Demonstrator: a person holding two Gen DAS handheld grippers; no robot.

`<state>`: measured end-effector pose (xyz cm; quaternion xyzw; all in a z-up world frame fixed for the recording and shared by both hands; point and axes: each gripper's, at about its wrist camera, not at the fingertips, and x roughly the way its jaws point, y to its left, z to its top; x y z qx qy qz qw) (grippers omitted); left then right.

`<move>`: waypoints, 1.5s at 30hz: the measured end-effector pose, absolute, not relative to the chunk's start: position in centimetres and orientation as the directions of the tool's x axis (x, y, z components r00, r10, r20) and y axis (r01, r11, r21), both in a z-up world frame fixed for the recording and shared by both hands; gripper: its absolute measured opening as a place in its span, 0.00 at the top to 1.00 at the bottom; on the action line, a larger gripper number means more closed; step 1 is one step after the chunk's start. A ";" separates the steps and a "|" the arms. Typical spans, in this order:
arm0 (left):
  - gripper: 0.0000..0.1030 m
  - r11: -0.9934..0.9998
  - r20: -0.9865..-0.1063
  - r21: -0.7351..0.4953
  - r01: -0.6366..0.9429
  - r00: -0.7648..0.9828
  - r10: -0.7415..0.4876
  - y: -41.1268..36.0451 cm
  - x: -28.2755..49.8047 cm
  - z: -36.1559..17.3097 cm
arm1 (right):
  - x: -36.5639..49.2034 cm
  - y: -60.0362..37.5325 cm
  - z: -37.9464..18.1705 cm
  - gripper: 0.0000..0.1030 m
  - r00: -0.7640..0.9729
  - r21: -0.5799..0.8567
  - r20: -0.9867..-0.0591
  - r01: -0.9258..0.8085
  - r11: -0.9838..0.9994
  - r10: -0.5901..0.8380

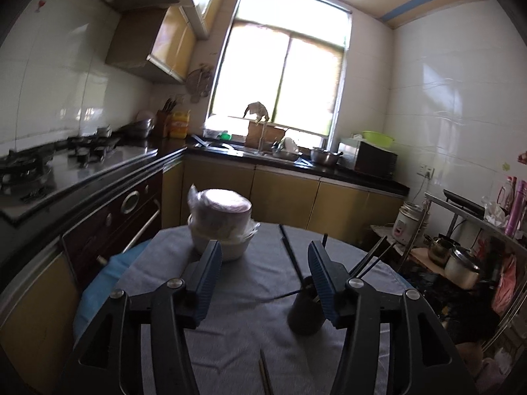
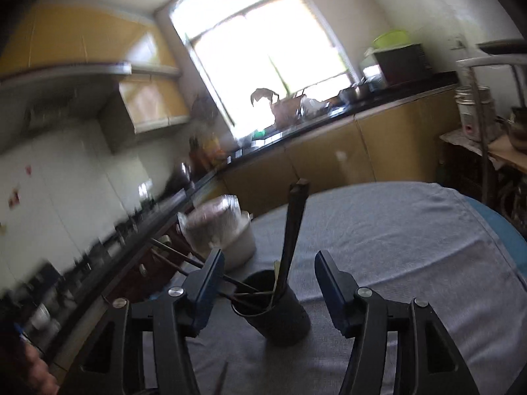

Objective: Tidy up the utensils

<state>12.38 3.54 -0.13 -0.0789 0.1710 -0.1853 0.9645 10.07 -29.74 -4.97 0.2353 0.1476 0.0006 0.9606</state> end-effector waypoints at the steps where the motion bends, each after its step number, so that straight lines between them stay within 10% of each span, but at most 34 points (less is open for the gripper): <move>1: 0.44 0.919 -0.310 -0.228 0.321 0.871 -0.381 3.9 12.4 -0.3 | 9.2 -30.0 -5.0 0.41 0.955 0.446 -0.289 0.076 0.892 0.064; 15: 0.40 0.880 -0.495 -0.413 0.235 0.753 -0.434 7.6 12.7 -7.1 | 4.6 -29.9 -8.9 0.41 0.920 0.495 -0.380 0.112 0.862 0.099; 45: 0.40 0.980 -0.681 -0.061 0.188 0.710 -0.179 7.1 7.4 -13.6 | 2.0 -23.8 -15.4 0.41 0.790 0.509 -0.551 0.060 0.859 0.271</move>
